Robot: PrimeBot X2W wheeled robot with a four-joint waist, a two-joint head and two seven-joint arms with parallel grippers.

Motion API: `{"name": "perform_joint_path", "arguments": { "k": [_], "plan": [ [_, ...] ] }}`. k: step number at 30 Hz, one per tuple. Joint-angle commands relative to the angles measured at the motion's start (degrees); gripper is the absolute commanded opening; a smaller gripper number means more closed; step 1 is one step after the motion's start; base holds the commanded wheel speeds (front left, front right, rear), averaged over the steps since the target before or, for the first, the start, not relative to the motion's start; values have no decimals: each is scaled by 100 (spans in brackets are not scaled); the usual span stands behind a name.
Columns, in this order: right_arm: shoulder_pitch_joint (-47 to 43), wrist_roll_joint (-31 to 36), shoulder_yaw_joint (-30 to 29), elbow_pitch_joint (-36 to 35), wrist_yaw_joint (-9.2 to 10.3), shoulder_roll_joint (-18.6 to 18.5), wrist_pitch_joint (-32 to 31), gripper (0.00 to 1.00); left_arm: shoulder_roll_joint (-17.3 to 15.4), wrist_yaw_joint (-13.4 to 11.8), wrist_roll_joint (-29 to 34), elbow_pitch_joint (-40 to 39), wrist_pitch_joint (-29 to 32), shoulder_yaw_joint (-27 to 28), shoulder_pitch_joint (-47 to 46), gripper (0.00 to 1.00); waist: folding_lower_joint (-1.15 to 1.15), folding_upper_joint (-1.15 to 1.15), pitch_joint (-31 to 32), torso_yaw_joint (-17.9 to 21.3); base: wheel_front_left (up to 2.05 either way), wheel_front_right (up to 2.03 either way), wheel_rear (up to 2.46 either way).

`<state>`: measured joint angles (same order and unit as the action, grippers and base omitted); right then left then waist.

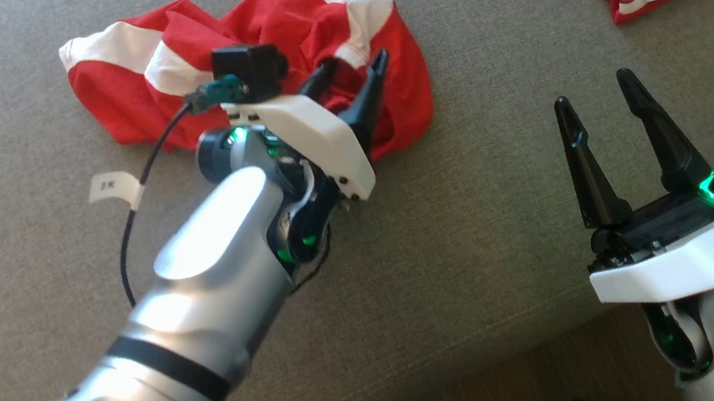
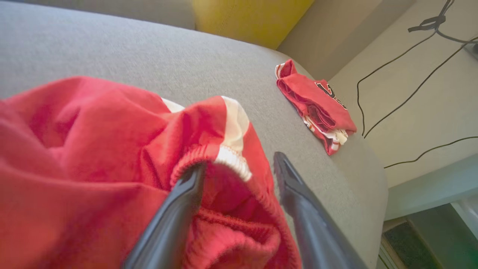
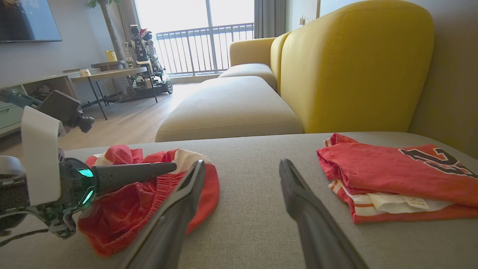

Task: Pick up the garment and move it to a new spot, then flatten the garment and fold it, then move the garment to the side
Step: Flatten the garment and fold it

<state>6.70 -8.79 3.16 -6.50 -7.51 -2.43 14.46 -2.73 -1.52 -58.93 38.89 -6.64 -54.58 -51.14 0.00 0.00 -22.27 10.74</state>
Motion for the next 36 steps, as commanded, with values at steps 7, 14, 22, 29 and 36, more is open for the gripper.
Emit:
{"name": "perform_joint_path", "arguments": {
  "k": [7,14,22,29,36],
  "plan": [
    [57,-66,140,-91,2,-44,54,100,-15,220,-108,167,-421,-28,-578,0,0,0,131,101,0,0,0],
    [-78,-99,272,20,2,-44,54,100,-15,694,-141,44,-560,71,-1391,0,0,0,709,174,0,0,0],
    [-396,-184,119,161,2,-44,54,100,-623,879,-1171,-1359,-179,745,-1470,0,0,0,1524,-135,0,0,0],
    [-897,-50,15,143,2,-44,54,100,-2116,245,-1823,-3029,-297,878,1225,0,0,0,1877,-778,0,0,0],
    [-1232,95,198,357,2,-44,54,100,-2873,-238,-1293,-3179,-763,666,3121,0,0,0,1760,-1241,0,0,0]
  ]
}}
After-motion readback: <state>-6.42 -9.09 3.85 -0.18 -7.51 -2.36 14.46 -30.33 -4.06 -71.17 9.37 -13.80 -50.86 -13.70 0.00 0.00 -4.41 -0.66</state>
